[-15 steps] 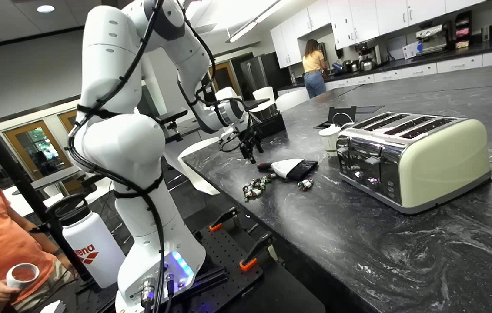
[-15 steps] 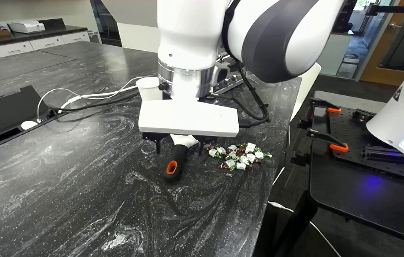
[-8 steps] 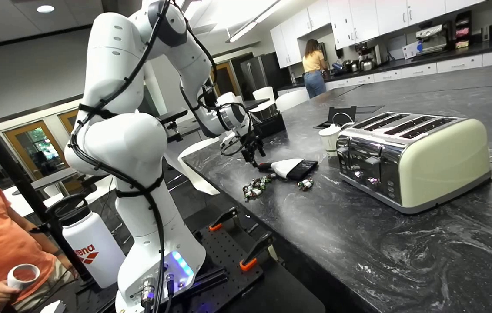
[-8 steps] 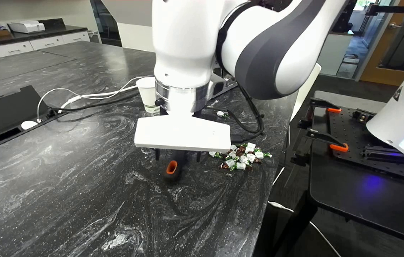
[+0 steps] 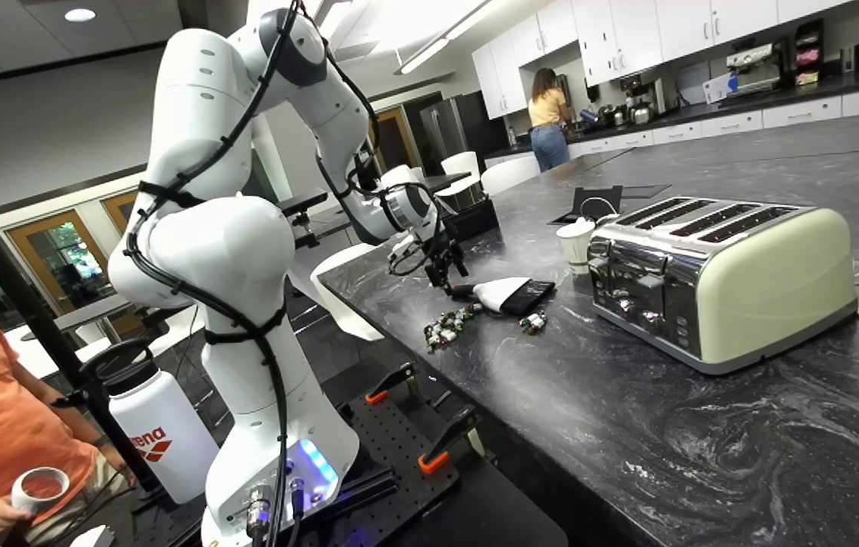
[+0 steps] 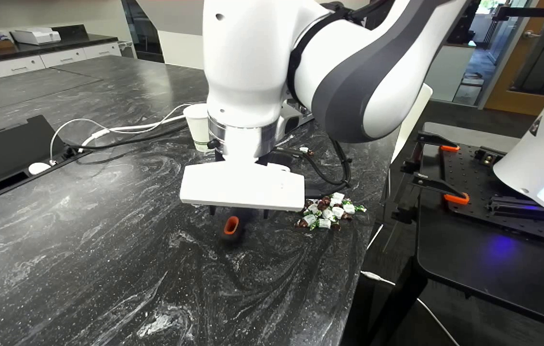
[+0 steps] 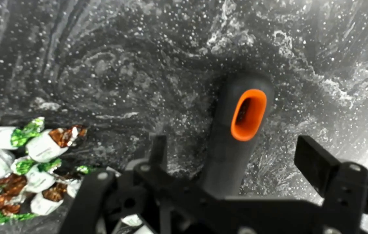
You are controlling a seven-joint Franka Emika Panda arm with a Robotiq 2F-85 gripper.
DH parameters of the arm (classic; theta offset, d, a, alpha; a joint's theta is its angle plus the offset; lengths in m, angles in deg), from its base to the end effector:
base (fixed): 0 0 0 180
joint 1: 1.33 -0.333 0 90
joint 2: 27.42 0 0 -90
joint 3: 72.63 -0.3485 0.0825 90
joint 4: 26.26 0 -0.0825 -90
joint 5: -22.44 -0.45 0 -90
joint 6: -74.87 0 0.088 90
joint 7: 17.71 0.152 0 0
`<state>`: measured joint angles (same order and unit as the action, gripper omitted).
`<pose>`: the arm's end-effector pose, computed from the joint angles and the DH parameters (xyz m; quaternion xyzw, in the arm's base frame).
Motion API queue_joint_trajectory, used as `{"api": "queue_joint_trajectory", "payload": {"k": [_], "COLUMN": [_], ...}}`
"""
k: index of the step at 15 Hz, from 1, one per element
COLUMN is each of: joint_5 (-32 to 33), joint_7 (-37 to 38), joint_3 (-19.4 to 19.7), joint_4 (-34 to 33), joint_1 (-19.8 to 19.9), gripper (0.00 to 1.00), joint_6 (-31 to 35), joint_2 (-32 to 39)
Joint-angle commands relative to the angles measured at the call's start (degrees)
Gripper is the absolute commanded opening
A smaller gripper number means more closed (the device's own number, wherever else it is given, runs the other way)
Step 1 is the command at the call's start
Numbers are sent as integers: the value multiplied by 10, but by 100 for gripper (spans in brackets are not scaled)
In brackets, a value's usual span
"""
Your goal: Move the brush to the left
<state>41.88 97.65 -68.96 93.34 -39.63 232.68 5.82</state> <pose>0.5224 0.3675 0.0726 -0.8517 0.5150 -0.0952 0.0169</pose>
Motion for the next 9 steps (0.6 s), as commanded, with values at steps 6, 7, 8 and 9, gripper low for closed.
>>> {"api": "queue_joint_trajectory", "payload": {"k": [6,7,8,9], "joint_5": [-19,-18,-15,-16], "joint_7": [10,9,10,10], "joint_3": [15,16,19,19], "joint_4": [-10,-12,-13,-14], "joint_1": [-11,-13,-16,-16], "gripper": [100,75,72,66], "joint_6": [2,0,-2,-2], "joint_2": [14,16,17,18]}}
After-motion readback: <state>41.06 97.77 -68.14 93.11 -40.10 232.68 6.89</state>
